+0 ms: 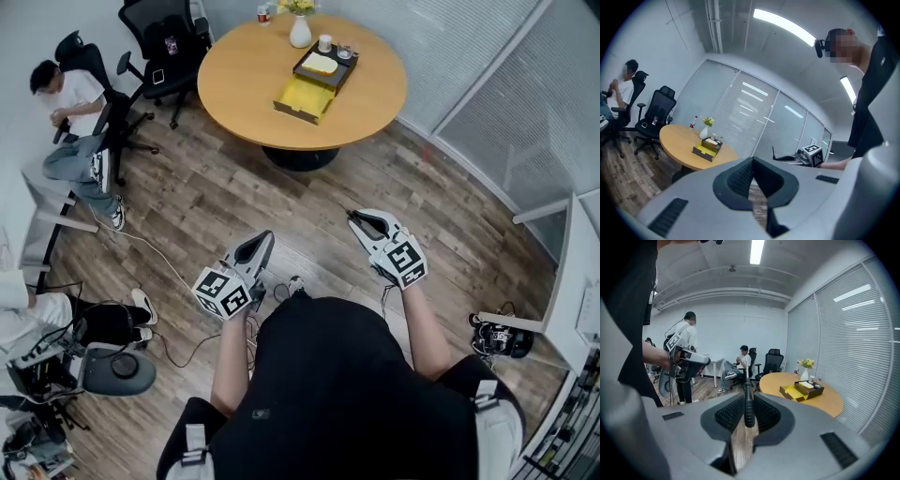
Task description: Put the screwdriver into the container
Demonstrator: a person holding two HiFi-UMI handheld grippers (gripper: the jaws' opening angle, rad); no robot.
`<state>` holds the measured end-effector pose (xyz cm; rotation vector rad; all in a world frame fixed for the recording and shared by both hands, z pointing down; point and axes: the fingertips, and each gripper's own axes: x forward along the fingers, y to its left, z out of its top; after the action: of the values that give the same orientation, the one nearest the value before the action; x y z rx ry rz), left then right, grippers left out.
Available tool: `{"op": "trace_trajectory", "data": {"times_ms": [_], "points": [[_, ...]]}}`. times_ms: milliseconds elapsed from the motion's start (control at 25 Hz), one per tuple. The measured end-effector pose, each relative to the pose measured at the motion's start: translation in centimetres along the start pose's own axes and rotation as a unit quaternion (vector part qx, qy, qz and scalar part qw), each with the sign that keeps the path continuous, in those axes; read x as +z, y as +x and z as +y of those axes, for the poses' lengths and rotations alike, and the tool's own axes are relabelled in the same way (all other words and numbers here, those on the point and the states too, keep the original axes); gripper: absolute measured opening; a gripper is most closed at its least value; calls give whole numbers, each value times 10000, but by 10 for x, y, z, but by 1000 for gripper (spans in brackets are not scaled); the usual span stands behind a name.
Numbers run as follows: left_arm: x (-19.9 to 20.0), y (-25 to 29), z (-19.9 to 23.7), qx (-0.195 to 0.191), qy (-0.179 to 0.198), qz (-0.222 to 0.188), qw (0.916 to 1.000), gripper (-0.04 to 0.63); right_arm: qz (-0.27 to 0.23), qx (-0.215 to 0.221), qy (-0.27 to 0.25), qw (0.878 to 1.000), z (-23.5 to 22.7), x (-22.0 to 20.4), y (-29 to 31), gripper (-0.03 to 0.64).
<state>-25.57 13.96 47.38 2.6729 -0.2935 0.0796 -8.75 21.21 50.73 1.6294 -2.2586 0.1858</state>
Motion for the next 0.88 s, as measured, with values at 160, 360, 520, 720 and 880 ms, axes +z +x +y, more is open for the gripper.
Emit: {"op": "trace_trajectory", "data": {"times_ms": [160,360,520,720,880], "points": [[15,0,29,-39,-52,-52,10000,5,49,-31,-27,10000,-6,12,27,57],[23,10,53,-137,-38,59,9999,5,39,-130,39,9999,-15,18,47,55],[28,18,56,-163,-20,162,9997,5,67,-172,169,9997,-24,15,53,57],[30,26,58,-65,-8,249,9997,5,-29,-135,267,9995,-37,15,62,57],[32,36,55,112,45,257,9996,5,-40,22,264,9996,-50,7,63,57]]}}
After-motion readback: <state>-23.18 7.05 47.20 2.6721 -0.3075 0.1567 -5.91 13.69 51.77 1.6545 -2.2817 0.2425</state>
